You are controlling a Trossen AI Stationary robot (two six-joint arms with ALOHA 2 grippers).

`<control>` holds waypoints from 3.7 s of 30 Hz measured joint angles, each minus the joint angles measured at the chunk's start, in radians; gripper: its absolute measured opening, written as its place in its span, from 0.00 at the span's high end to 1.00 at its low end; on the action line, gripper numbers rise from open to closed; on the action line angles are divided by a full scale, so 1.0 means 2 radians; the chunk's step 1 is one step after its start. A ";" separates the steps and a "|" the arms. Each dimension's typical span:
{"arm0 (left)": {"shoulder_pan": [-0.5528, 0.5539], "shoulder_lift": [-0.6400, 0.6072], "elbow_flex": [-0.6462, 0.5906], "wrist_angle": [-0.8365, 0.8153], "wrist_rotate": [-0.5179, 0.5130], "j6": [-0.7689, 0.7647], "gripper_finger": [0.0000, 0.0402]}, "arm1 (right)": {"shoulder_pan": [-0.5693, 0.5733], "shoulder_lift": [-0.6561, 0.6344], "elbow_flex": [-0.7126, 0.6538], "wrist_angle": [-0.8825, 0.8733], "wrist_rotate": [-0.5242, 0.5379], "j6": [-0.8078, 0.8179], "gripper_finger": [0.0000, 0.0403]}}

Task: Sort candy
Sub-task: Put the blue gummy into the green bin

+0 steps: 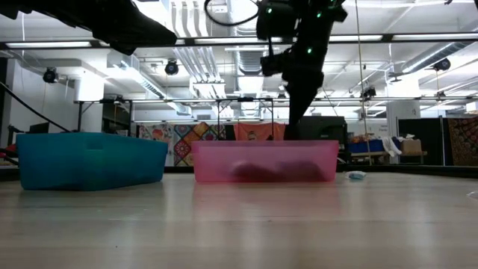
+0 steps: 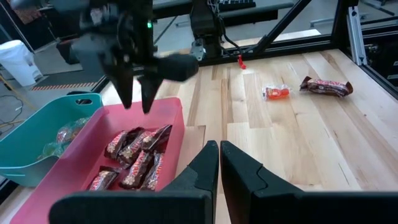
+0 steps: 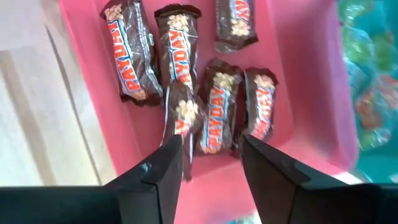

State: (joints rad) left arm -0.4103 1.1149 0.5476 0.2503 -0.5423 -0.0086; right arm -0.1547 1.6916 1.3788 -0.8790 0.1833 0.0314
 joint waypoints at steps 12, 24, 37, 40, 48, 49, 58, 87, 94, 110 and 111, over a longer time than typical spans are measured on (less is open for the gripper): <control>0.000 0.000 0.000 0.001 0.000 0.000 1.00 | 0.000 -0.108 -0.047 -0.018 -0.004 0.012 0.63; 0.000 0.000 0.000 0.002 0.000 -0.002 1.00 | 0.000 -0.240 -0.244 0.068 -0.004 0.021 0.63; 0.000 0.000 0.000 0.002 0.000 -0.002 1.00 | 0.000 -0.285 -0.390 0.211 0.048 0.095 0.59; 0.000 0.000 0.000 0.002 0.000 -0.001 1.00 | -0.001 -0.274 -0.402 0.219 0.058 0.131 0.59; 0.000 0.000 0.000 0.001 0.000 0.000 1.00 | -0.021 -0.265 -0.435 0.259 0.058 0.172 0.59; 0.000 0.000 0.000 0.001 0.000 0.000 1.00 | -0.025 -0.265 -0.440 0.269 0.058 0.172 0.59; 0.000 0.000 0.000 0.001 0.000 0.000 1.00 | -0.062 -0.265 -0.464 0.330 0.058 0.192 0.59; 0.000 0.000 0.000 0.001 0.000 0.000 1.00 | -0.069 -0.258 -0.536 0.441 0.047 0.242 0.96; 0.000 0.000 0.000 0.001 0.000 -0.006 1.00 | -0.069 -0.300 -0.521 0.436 0.049 0.218 0.98; 0.001 0.000 0.000 0.006 0.000 -0.002 1.00 | -0.069 -0.347 -0.428 0.407 0.112 0.138 0.98; 0.001 0.000 0.000 0.007 0.000 0.000 1.00 | -0.069 -0.343 -0.420 0.407 0.119 0.129 0.98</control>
State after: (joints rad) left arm -0.4076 1.1149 0.5476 0.2650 -0.5420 -0.0089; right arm -0.2928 1.0053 0.5398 -0.0643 0.4209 0.2891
